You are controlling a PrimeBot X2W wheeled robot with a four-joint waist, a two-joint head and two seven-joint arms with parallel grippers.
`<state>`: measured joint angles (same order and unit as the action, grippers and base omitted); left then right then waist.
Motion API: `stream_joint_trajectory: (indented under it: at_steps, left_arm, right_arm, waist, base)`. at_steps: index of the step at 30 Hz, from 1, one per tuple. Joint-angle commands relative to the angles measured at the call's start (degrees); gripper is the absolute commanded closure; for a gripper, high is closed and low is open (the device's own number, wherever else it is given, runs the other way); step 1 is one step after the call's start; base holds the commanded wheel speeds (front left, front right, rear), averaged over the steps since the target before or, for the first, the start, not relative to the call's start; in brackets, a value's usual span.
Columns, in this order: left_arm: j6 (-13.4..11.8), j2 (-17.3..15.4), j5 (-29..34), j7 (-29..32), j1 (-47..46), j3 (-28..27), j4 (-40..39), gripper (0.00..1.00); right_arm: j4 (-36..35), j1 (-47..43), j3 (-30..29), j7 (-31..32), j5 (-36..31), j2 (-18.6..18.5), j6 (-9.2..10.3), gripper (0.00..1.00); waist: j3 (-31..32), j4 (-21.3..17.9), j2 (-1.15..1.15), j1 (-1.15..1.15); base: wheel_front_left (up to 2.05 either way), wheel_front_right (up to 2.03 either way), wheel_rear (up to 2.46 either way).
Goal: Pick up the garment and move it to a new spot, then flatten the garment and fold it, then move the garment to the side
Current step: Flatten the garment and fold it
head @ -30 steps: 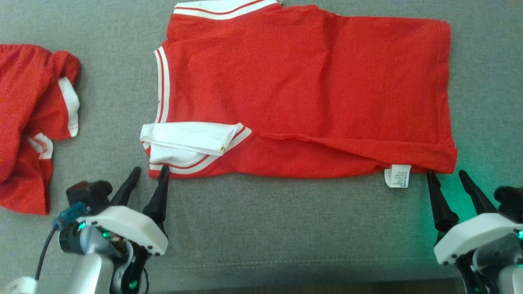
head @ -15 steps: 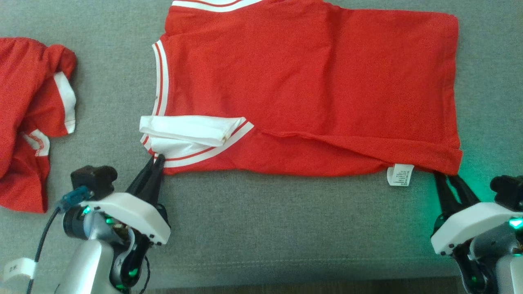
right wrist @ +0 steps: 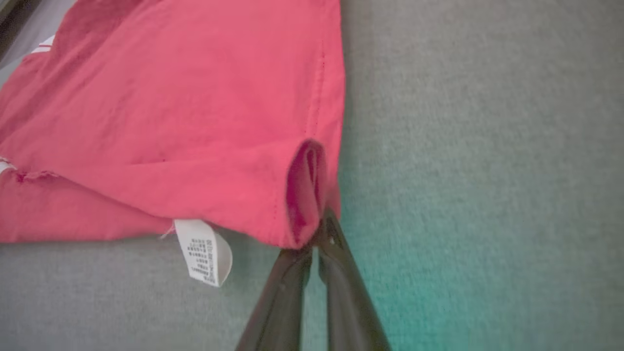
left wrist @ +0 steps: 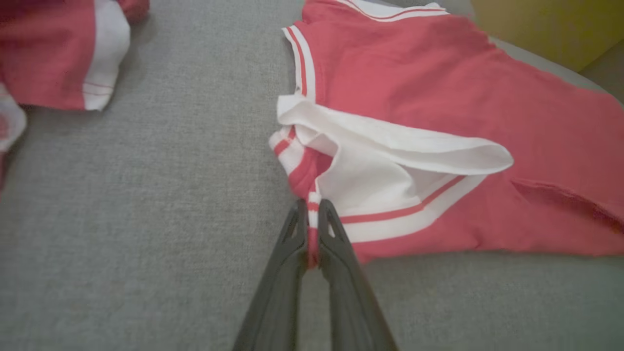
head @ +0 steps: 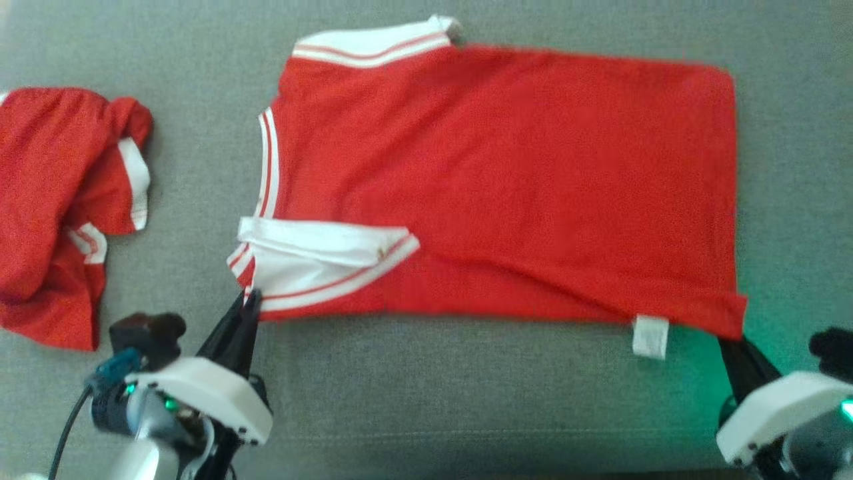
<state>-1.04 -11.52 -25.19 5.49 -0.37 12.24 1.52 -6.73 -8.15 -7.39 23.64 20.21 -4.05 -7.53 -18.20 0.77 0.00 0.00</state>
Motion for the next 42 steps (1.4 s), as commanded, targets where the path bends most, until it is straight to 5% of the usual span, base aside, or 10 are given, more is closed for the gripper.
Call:
stream_joint_trajectory:
  at_steps: [1,11,12,13,14,28,42]
  left_arm:
    - [-0.78,-1.69,0.39,0.52,1.04,-2.67,-2.83,1.00]
    - [-3.13,-2.45,-0.69,3.56,7.01,-3.50,-5.54,1.00]
    - [-3.16,-2.40,-0.62,3.61,7.04,-3.29,-5.50,1.00]
    - [-3.14,-2.22,-0.65,3.67,6.97,-3.03,-5.31,0.84]
    - [-3.08,-1.99,-0.81,3.91,6.85,-2.71,-4.97,0.01]
    - [-6.94,-1.77,5.08,-7.24,2.29,-4.80,-10.02,0.00]
    - [-8.36,-2.77,6.80,-7.70,0.36,-4.81,-12.38,0.00]
  right_arm:
    - [-2.84,-1.50,-0.05,1.82,0.62,-0.28,0.04,1.00]
    - [-4.93,-4.82,-1.98,5.61,1.54,0.35,0.04,1.00]
    - [-4.85,-4.64,-1.91,5.54,1.72,0.39,0.04,0.71]
    - [-4.85,-4.48,-1.87,5.45,1.82,0.44,0.04,0.23]
    - [-4.93,-4.33,-1.69,5.28,1.78,0.46,0.04,0.00]
    - [-14.58,3.38,2.85,-12.10,-5.73,-2.66,0.04,0.00]
    - [-14.56,5.68,4.16,-13.16,-6.74,-2.26,0.04,0.00]
  waist:
    - [1.71,0.13,0.00,0.00]
    - [4.35,-0.28,0.00,0.00]
    - [4.49,-0.16,0.00,0.00]
    - [4.59,-0.10,0.00,0.00]
    - [4.68,-0.02,0.00,0.00]
    - [7.79,-0.60,0.00,0.00]
    - [7.46,-0.56,0.00,0.00]
  base:
    - [0.00,0.00,0.00]
    - [0.00,0.00,0.00]
    - [0.00,0.00,0.00]
    - [0.00,0.00,0.00]
    - [0.00,0.00,0.00]
    - [0.00,0.00,0.00]
    - [0.00,0.00,0.00]
